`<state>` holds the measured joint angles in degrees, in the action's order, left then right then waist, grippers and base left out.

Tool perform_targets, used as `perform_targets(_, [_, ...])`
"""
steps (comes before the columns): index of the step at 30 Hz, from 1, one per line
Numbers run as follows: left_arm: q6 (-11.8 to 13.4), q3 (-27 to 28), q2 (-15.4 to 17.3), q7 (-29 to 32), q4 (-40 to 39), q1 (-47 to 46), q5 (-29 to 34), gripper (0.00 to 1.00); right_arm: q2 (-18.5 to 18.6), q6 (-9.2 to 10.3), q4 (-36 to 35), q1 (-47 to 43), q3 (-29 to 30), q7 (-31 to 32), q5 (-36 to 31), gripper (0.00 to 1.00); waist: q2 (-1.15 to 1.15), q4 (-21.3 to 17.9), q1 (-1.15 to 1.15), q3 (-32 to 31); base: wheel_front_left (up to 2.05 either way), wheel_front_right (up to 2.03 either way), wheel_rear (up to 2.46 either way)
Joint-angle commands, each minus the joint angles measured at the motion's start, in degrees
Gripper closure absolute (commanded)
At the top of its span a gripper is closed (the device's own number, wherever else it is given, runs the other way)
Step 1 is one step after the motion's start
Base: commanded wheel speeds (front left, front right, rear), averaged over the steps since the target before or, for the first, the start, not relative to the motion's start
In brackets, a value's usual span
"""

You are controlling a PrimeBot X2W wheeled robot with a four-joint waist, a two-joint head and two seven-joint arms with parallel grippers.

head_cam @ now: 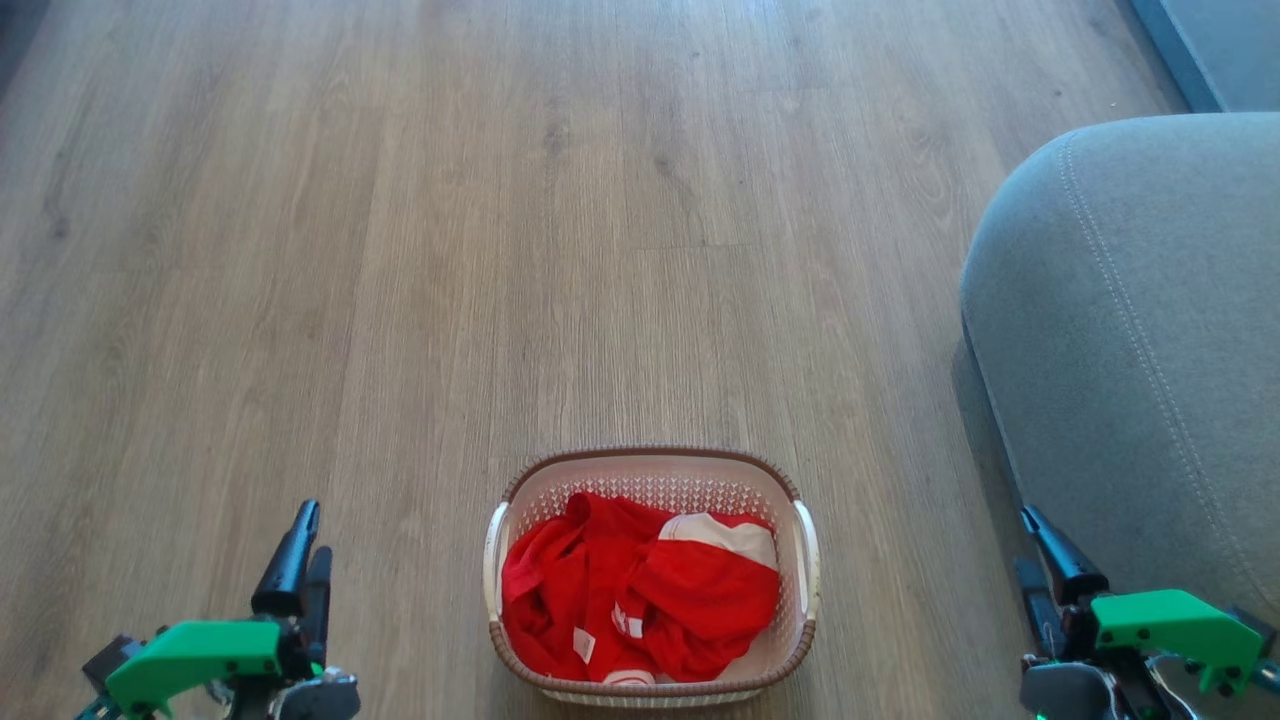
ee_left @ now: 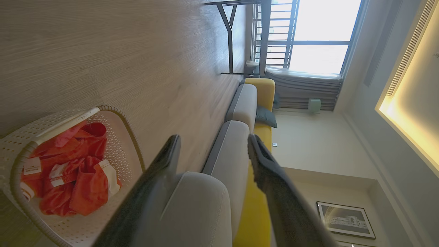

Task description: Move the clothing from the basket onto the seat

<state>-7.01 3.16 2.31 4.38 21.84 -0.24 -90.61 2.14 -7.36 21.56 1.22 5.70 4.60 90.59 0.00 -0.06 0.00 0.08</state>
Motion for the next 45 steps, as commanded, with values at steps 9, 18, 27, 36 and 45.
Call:
perform_targets(9, [-0.1, -0.2, 0.9, -2.0, -0.9, -4.8, 5.7, 0.00, 2.3, -0.02, -0.1, 5.3, -2.4, -2.2, -3.7, 0.00, 0.00, -0.1, 0.00, 0.0, 0.00, 0.00, 0.00])
perform_targets(18, [-0.1, 0.2, 0.9, -3.5, -0.8, -6.3, 13.7, 0.00, 2.9, -0.03, 0.2, 7.5, -3.1, -3.7, -10.8, 0.00, 0.00, -0.2, 0.00, 0.0, 0.00, 0.00, 0.00])
perform_targets(27, [-0.2, -0.9, 1.2, -5.0, -0.5, -7.9, 23.3, 0.00, 3.2, -0.04, 0.8, 9.3, -4.4, -5.3, -19.3, 0.00, 0.00, -0.3, 0.00, 0.1, 0.00, 0.00, 0.00])
perform_targets(36, [0.0, -0.7, 1.3, -6.7, 0.5, -9.5, 33.0, 0.00, 3.7, -0.05, 1.6, 11.4, -6.0, -6.9, -27.2, 0.00, 0.00, -0.4, 0.00, 0.1, 0.00, 0.00, 0.00])
perform_targets(45, [0.4, -1.0, 1.5, -8.0, 1.2, -10.7, 40.2, 0.00, 4.2, -0.06, 2.0, 13.0, -7.6, -8.3, -32.8, 0.00, 0.00, -0.5, 0.00, 0.0, 0.00, 0.00, 0.00])
